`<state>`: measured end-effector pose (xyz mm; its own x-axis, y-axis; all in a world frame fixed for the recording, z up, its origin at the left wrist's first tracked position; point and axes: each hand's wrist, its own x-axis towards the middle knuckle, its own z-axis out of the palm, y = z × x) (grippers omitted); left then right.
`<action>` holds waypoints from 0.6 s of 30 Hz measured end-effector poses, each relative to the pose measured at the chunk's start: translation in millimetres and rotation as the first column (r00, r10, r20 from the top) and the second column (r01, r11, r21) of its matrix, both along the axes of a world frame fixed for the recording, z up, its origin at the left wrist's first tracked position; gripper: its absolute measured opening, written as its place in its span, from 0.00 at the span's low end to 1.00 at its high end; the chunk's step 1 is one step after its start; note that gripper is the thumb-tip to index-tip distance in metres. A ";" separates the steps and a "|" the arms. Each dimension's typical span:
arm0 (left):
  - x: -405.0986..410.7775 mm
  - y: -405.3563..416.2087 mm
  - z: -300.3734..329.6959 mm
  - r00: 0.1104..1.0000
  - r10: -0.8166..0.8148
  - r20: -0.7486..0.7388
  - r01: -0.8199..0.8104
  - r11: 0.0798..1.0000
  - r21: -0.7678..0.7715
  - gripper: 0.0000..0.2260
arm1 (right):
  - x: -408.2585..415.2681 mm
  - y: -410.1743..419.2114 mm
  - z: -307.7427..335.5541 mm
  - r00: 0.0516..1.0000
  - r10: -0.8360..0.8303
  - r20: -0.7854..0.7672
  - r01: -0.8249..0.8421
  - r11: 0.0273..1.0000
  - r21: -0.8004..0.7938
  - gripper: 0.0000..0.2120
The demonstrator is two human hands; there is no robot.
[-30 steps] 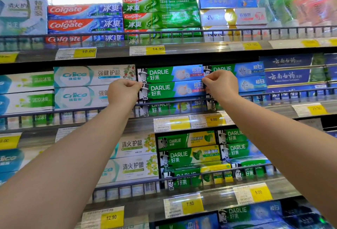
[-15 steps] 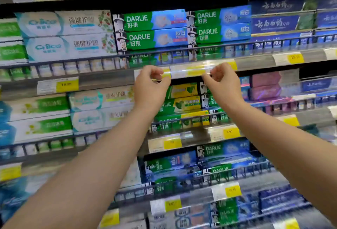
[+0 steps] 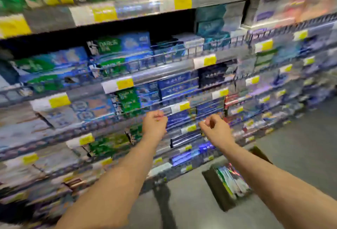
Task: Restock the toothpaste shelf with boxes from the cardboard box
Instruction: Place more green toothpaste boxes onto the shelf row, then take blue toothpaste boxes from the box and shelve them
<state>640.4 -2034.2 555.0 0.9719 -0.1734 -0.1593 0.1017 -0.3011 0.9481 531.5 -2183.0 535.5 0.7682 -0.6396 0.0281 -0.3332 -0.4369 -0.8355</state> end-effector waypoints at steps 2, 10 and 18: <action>-20.0 -18.7 -35.4 0.996 -0.010 -0.086 0.013 0.999 0.032 0.04 | -28.0 -20.9 -30.8 0.994 -0.032 -0.101 0.037 0.998 0.044 0.16; -55.9 -120.5 -160.4 0.927 -0.035 -0.375 0.069 0.995 0.077 0.07 | -75.8 -124.5 -129.6 0.908 -0.108 -0.404 0.156 0.984 0.089 0.11; -23.3 -246.5 -234.7 0.879 -0.146 -0.454 0.220 0.969 0.114 0.10 | -59.9 -252.2 -198.4 0.816 -0.059 -0.575 0.135 0.987 0.092 0.10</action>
